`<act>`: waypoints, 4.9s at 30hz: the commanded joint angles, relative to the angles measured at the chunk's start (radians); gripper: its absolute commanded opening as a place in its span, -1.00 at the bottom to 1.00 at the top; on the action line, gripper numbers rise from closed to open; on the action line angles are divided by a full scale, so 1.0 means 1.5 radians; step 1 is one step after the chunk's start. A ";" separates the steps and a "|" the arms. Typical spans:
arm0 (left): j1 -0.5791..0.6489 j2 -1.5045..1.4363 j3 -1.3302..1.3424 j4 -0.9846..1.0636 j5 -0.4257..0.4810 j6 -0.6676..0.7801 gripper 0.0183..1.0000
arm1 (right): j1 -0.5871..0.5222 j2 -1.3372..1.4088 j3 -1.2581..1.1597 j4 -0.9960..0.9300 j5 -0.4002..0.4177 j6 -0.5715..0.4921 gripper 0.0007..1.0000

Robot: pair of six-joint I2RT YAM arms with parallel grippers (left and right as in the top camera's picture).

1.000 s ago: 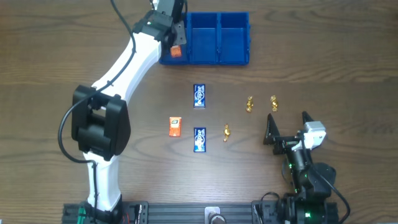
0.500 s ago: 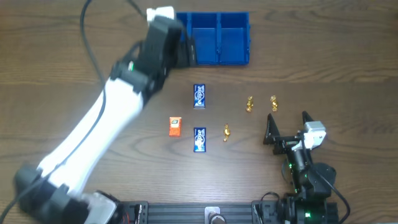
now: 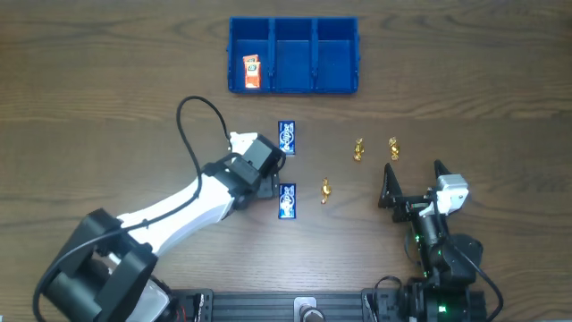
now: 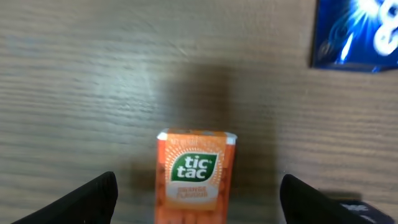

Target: Sort Candies Into Trays

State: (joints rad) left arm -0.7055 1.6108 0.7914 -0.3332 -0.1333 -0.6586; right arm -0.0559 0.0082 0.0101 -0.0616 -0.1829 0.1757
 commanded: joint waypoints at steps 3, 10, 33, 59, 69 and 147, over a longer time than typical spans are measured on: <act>-0.006 0.025 -0.003 -0.007 0.001 -0.013 0.62 | -0.003 -0.004 -0.002 -0.002 0.004 0.006 1.00; -0.006 0.041 -0.003 -0.007 0.000 -0.018 0.10 | -0.003 -0.004 -0.002 -0.002 0.004 0.006 1.00; 0.218 0.285 0.671 -0.106 -0.020 0.232 -0.38 | -0.003 -0.004 -0.002 -0.002 0.004 0.006 1.00; 0.251 -0.385 0.174 0.178 -0.045 0.353 1.00 | -0.003 -0.004 -0.002 -0.002 0.004 0.006 1.00; 0.377 -0.902 -0.344 0.295 0.106 0.385 1.00 | -0.003 -0.004 -0.002 -0.002 0.004 0.006 1.00; 0.388 -1.071 -0.524 0.174 0.139 0.385 1.00 | 0.626 1.245 0.752 -0.491 0.146 0.442 -0.43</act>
State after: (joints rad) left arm -0.1268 0.0101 0.0193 -0.0303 0.0658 -0.0959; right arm 0.8841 1.8587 1.1271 -0.8108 0.0193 0.8318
